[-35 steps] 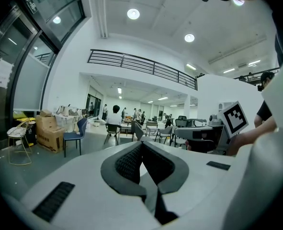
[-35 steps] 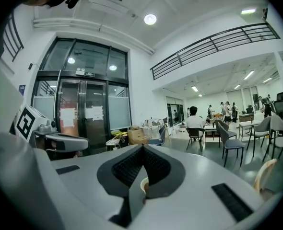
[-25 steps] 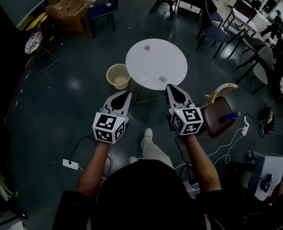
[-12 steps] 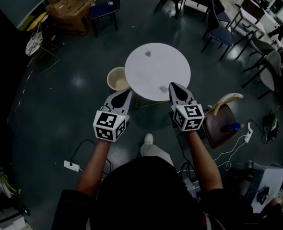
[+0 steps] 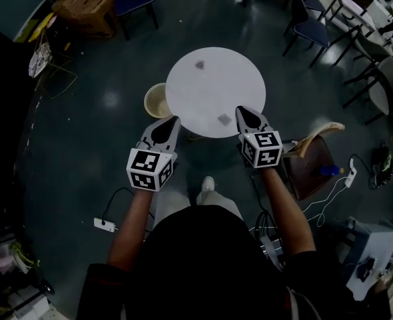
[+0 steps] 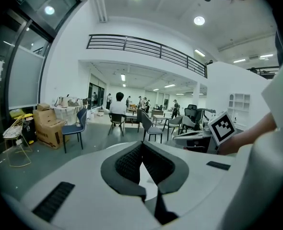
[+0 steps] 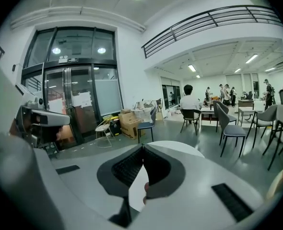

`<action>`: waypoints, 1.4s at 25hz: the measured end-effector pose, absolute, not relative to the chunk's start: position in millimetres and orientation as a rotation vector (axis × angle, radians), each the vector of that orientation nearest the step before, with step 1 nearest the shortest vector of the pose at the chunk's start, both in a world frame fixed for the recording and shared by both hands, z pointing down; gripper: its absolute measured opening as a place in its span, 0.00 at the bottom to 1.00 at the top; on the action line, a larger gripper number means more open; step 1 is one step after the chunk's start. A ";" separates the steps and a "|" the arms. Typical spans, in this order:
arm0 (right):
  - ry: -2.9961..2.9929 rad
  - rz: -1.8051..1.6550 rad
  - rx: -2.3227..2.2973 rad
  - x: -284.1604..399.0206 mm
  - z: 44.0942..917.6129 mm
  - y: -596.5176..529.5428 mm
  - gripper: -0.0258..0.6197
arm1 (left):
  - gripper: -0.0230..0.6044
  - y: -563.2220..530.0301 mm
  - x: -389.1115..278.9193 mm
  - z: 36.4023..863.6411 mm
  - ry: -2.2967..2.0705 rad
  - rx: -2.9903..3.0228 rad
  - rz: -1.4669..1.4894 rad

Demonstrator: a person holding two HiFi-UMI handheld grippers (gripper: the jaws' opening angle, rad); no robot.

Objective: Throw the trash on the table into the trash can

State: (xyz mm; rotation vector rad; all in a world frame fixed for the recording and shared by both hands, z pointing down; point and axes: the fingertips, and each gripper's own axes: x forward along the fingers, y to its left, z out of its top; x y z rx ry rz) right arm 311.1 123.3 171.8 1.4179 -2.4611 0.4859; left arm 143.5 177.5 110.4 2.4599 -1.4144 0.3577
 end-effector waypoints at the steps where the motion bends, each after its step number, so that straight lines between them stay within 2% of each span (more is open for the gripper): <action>1: -2.451 0.495 1.415 312.7 177.8 118.2 0.07 | 0.06 172.6 144.6 114.3 -1.408 2.457 0.363; 15: -2.334 0.552 1.569 301.9 199.1 74.2 0.07 | 0.06 111.4 148.9 153.3 -1.105 2.525 0.456; 28: -2.053 0.714 1.929 334.1 240.9 82.1 0.07 | 0.06 87.1 199.7 232.1 -0.509 2.657 0.676; 35: -1.919 0.806 2.043 349.5 272.0 109.0 0.07 | 0.06 87.3 229.8 281.4 -0.335 2.639 0.779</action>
